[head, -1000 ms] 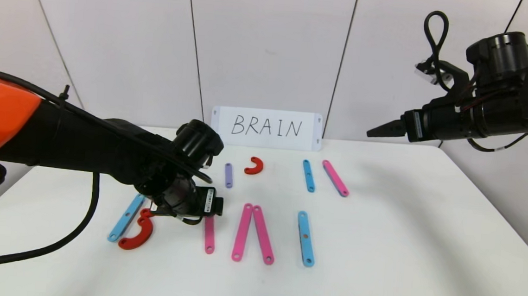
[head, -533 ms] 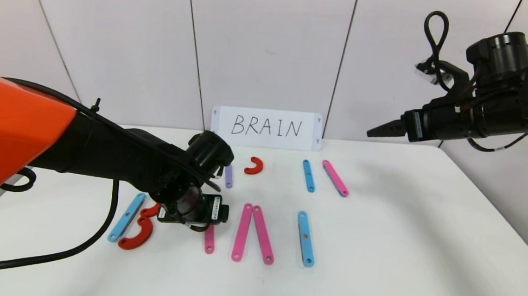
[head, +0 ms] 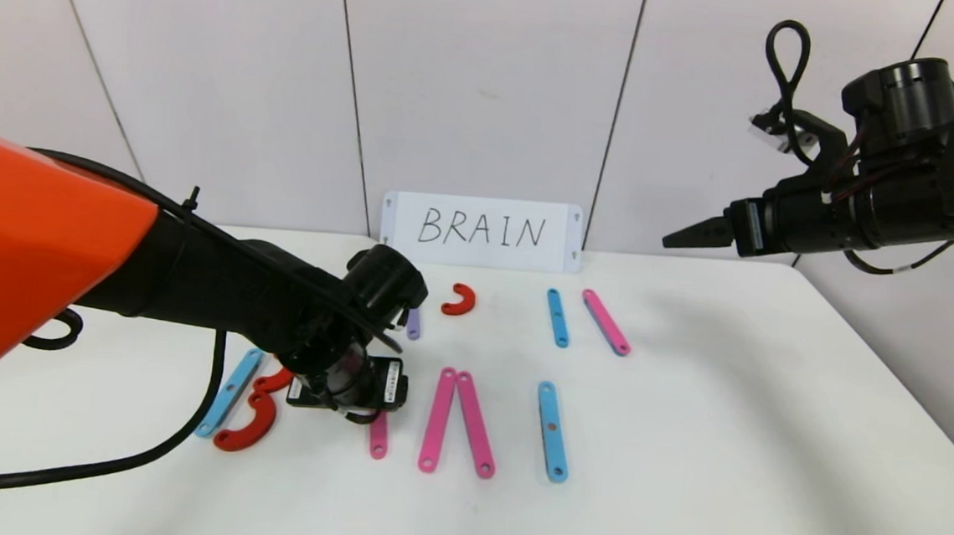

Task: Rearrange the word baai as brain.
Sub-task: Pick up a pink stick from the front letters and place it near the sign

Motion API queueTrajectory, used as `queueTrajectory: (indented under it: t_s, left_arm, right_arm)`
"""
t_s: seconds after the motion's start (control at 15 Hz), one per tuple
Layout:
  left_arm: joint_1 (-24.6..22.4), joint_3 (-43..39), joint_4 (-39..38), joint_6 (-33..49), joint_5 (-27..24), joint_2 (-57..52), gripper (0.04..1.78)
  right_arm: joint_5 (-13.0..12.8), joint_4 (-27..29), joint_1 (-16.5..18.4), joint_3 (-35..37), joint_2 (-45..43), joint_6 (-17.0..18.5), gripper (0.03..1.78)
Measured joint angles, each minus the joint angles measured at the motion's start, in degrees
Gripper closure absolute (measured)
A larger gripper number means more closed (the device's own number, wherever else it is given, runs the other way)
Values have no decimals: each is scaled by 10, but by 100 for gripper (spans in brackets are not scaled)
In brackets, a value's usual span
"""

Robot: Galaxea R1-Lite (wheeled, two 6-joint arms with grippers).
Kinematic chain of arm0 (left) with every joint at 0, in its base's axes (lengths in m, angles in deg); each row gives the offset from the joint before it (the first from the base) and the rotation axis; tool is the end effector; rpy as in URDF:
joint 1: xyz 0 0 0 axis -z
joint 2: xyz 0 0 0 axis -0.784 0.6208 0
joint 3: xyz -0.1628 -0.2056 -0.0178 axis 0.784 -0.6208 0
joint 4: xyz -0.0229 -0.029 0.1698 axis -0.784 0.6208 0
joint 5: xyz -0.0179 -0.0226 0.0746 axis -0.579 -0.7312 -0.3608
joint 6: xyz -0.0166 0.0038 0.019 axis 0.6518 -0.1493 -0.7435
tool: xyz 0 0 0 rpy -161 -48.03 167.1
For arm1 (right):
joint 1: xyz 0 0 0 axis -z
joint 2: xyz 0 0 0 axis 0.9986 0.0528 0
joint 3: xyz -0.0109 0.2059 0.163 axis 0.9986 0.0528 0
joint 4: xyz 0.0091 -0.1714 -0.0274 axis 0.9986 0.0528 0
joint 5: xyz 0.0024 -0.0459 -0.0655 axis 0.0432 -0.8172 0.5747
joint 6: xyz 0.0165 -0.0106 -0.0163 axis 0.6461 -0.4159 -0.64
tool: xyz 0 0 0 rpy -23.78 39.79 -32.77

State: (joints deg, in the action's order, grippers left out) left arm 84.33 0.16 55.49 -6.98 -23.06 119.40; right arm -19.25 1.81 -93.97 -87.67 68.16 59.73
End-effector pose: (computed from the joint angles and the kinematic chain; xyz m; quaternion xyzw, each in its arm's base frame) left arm 0.2776 -0.1710 0.0927 -0.0254 0.5027 -0.0017 0.8641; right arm 0.3249 0.0484 0.2206 -0.0112 0.3063 0.2309 0.9234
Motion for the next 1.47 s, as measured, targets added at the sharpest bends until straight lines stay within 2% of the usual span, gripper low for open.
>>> queueTrajectory:
  t_s: [0.13, 0.33, 0.47, 0.53, 1.0, 1.27, 1.47]
  left_arm:
    - [0, 0, 0, 0, 0, 2, 64]
    - [0, 0, 0, 0, -1, 5, 120]
    - [0, 0, 0, 0, -1, 5, 148]
    - [0, 0, 0, 0, -1, 5, 154]
    - [0, 12, 0, -3, -1, -1, 155]
    - [-3, 75, 10, -17, -1, -10, 155]
    - [-4, 124, 9, -61, -7, -10, 155]
  right_arm:
    - [0, 0, 0, 0, 0, 0, 7]
    - [0, 0, 0, 0, 0, 0, 7]
    - [0, -1, 0, 0, 0, 0, 7]
    - [0, -1, 0, 0, 0, 0, 7]
    - [0, 0, 3, -1, 0, 0, 7]
    - [0, 0, 7, -5, 0, 0, 7]
    - [0, 0, 12, -8, 0, -1, 7]
